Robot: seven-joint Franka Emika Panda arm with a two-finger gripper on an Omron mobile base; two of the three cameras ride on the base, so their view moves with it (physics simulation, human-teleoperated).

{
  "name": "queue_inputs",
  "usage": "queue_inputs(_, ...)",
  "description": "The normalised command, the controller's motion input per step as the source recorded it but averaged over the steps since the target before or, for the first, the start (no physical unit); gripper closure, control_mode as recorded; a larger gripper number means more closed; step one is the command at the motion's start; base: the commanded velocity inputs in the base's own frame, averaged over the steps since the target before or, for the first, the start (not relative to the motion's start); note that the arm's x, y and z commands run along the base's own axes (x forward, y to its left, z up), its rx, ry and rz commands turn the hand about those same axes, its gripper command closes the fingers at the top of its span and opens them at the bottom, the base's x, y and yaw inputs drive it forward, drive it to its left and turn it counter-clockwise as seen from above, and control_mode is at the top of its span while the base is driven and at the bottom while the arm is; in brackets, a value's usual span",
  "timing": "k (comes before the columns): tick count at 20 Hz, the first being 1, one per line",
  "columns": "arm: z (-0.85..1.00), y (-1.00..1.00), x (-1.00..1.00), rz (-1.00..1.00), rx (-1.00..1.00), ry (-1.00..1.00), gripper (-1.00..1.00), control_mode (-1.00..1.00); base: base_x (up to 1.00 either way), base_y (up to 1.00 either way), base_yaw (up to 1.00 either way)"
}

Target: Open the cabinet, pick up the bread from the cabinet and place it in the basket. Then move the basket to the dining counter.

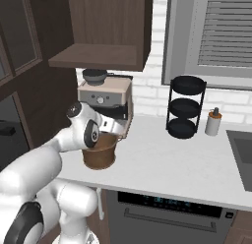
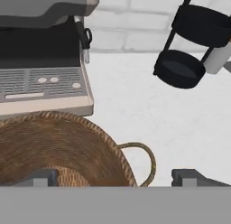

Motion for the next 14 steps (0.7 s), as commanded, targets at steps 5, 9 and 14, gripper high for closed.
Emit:
queue_inputs(5, 0.42, -0.22, -0.45, -0.01, 0.15, -0.12, -1.0, -1.0, 0.0, 0.0, 0.0)
queue_inputs(9, 0.55, -0.42, -0.2, -0.02, 0.37, 0.05, -1.0, -1.0, 0.0, 0.0, 0.0)
queue_inputs(14, 0.62, -0.11, -0.27, 0.0, 0.2, 0.19, -1.0, -1.0, 0.0, 0.0, 0.0)
